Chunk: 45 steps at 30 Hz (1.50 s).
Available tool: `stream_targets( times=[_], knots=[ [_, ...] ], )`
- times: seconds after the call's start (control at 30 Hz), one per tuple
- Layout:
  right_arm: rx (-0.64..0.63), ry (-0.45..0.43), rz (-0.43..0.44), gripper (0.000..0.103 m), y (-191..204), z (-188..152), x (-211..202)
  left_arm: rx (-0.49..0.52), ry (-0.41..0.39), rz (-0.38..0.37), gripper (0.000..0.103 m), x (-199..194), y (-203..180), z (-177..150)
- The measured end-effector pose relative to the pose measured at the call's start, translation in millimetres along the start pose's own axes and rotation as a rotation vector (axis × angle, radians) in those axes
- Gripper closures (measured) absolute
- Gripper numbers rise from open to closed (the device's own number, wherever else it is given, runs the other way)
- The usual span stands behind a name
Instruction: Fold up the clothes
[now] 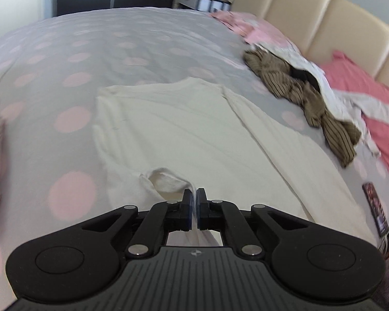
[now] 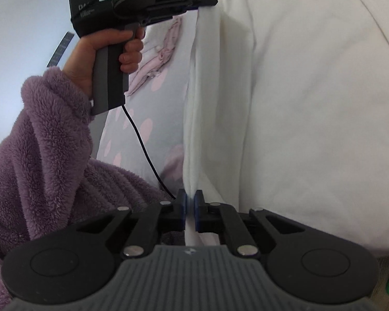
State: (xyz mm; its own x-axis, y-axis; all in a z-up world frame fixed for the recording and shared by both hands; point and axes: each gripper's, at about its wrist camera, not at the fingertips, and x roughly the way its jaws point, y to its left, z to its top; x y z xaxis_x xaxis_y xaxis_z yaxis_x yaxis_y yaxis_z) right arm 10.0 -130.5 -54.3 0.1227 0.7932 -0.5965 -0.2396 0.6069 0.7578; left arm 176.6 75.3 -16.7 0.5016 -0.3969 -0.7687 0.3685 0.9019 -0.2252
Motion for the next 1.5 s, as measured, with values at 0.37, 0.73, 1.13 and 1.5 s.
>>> stream_targets(
  times=[0.37, 0.73, 1.13, 1.5],
  knots=[
    [0.202, 0.022, -0.03, 0.096, -49, -26, -5, 0.233, 0.139, -0.006, 0.102, 67, -74, 3],
    [0.225, 0.061, -0.129, 0.091, -77, -41, 3, 0.203, 0.158, -0.005, 0.08, 73, -70, -7],
    [0.063, 0.097, -0.21, 0.063, -56, -29, -5, 0.19, 0.138, -0.012, 0.077, -15, -56, -60],
    [0.004, 0.24, -0.213, 0.088, -51, -54, 30, 0.322, 0.24, -0.072, 0.077, -76, -67, -144]
  ],
)
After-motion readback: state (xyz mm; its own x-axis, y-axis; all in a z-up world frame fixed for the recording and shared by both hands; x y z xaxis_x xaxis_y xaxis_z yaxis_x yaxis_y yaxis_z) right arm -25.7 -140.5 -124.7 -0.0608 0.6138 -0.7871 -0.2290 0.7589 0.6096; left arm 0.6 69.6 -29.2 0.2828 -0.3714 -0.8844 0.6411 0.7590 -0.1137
